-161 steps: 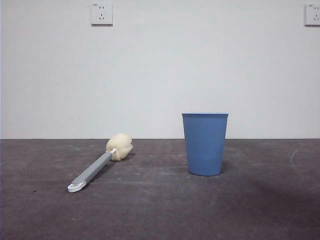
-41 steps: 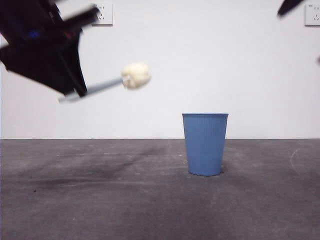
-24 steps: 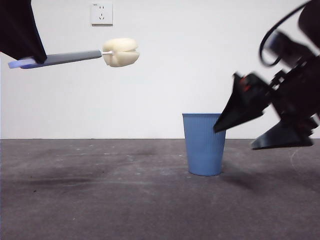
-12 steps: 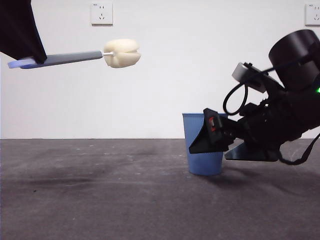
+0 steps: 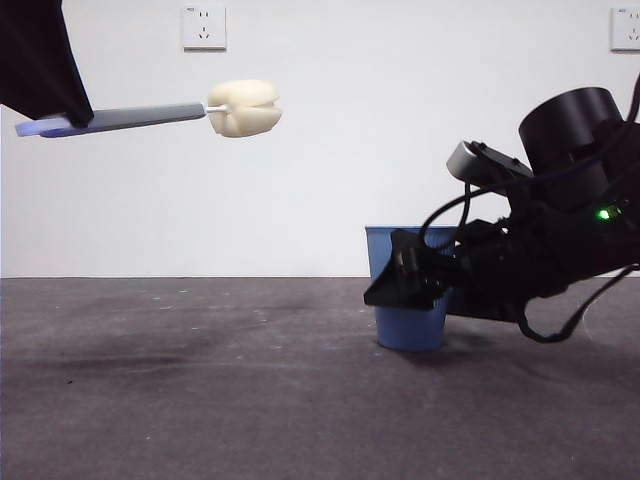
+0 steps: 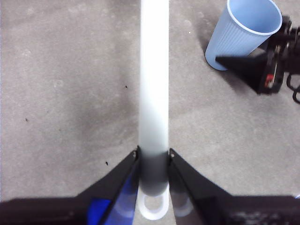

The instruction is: Pick up the cup brush,pick up the cup,insert the brush into the cup,clean the cup,put the cup brush back,put the cup back to the fixed position on the table

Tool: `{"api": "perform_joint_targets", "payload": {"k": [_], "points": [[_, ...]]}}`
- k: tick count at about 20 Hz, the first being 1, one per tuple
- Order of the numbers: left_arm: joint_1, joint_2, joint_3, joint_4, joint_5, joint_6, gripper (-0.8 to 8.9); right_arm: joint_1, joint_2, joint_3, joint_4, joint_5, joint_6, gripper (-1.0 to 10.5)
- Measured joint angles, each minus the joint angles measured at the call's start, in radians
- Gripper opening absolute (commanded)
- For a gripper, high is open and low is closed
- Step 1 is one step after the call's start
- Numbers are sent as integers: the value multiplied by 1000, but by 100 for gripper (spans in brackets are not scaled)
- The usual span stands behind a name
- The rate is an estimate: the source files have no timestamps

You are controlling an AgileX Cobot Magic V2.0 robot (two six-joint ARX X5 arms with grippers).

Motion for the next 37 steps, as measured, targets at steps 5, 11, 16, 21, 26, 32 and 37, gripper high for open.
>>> {"api": "perform_joint_targets", "payload": {"k": [5, 11, 16, 21, 26, 32, 37], "points": [[0, 0, 0, 0, -2, 0, -9, 5, 2, 7, 0, 20, 7, 185], [0, 0, 0, 0, -2, 10, -9, 8, 3, 7, 3, 19, 11, -16], [0, 0, 0, -76, -2, 103, -9, 23, -76, 10, -152, 26, 15, -17], [0, 0, 0, -106, -1, 254, -9, 55, -304, 85, -656, 154, -140, -17], [0, 0, 0, -167, -1, 418, -9, 96, -370, 261, -1152, 240, -316, -17], [0, 1, 0, -183, 2, 603, -9, 159, -370, 451, -1497, 483, -587, -17], [-14, 24, 0, -184, 52, 645, -9, 216, -370, 469, -1566, 668, -800, -17]]}}
